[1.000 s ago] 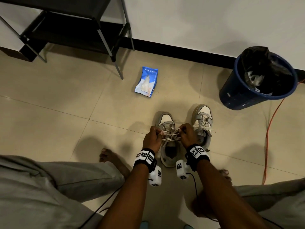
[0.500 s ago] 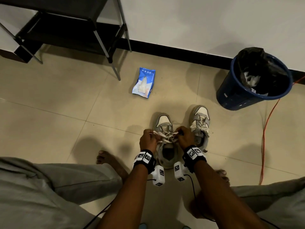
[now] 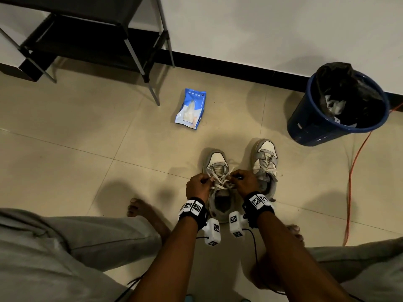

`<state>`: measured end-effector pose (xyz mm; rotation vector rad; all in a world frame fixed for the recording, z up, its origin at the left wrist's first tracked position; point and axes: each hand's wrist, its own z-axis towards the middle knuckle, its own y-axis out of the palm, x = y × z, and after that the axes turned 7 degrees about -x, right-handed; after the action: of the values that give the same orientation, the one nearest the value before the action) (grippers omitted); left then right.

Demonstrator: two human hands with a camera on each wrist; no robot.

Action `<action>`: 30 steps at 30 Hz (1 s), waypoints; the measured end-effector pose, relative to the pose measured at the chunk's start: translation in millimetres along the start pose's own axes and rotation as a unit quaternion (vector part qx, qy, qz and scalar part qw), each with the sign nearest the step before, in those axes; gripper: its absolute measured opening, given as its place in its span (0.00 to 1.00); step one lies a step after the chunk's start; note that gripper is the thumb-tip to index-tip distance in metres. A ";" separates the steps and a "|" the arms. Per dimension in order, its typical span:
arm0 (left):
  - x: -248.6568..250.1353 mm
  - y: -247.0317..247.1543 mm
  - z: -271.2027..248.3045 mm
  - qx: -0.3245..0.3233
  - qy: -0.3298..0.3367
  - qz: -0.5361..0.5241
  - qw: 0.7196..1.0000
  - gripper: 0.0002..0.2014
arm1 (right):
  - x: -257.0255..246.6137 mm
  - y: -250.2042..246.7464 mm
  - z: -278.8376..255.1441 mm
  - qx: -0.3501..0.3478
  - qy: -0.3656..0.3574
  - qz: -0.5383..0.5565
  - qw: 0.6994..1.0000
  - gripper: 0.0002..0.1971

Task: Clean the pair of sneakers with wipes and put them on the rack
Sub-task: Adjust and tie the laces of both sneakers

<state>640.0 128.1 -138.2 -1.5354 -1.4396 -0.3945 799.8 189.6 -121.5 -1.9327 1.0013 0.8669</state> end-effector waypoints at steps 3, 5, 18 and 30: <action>-1.9 -2.1 5.2 0.004 -0.044 -0.022 0.999 0.06 | 1.9 -9.2 3.3 0.078 0.015 -0.006 0.997 0.04; -1.8 -2.4 7.6 0.007 -0.065 -0.093 0.994 0.06 | 3.4 -13.2 4.3 0.097 0.030 0.003 0.995 0.04; -11.1 -5.5 12.1 0.008 -0.090 -0.154 0.984 0.03 | 8.7 -13.1 3.9 0.055 0.063 0.074 0.994 0.06; 5.2 -15.0 -15.6 -0.056 0.088 0.092 0.990 0.09 | 2.1 -12.2 -16.1 -0.059 0.041 0.022 0.997 0.10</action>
<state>633.5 116.5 -120.4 -1.6655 -1.1457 -0.4929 814.7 179.7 -111.8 -2.0675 1.0649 0.8958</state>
